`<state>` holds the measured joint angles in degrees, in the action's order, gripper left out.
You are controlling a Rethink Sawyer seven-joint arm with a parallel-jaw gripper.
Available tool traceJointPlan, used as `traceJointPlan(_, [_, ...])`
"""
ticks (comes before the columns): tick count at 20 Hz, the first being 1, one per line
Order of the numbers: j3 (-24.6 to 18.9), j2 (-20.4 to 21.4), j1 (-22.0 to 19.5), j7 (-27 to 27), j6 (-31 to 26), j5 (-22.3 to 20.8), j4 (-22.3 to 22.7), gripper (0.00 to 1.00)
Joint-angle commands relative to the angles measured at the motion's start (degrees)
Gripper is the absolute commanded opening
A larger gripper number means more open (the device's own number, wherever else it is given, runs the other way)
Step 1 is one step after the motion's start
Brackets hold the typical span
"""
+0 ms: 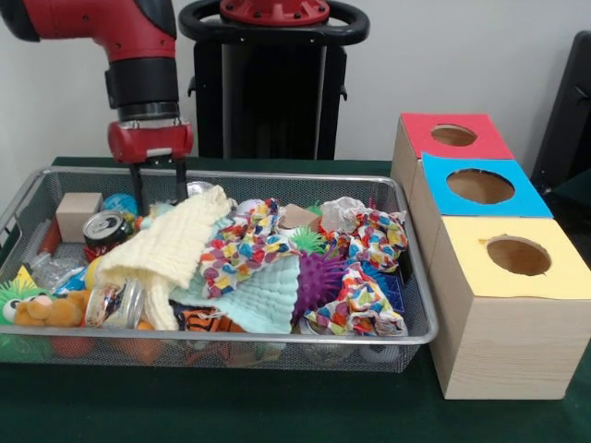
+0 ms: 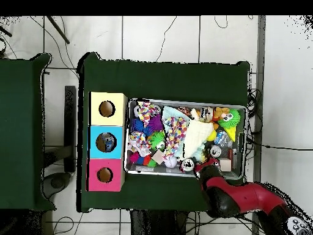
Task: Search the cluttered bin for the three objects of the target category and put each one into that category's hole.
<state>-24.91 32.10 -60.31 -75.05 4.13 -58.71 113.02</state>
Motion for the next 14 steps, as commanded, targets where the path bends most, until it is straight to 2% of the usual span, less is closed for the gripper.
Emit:
traceJointPlan(1, [-3.7, -13.7, -6.4, 3.2, -9.6, -5.6, -9.7, 1.00])
traceJointPlan(3, [-5.0, -15.7, -7.9, 5.9, -12.3, -5.3, -11.0, 1.00])
traceJointPlan(5, [-4.7, -14.8, -7.5, 5.9, -12.9, -5.0, -10.8, 1.00])
traceJointPlan(8, [-4.1, -12.0, -6.5, 4.9, -13.1, -4.2, -9.8, 1.00])
traceJointPlan(11, [-5.5, -8.7, -7.5, 5.6, -15.1, -2.3, -8.2, 1.00])
traceJointPlan(14, [-8.4, -7.0, -9.1, 8.2, -20.2, 1.7, -7.2, 1.00])
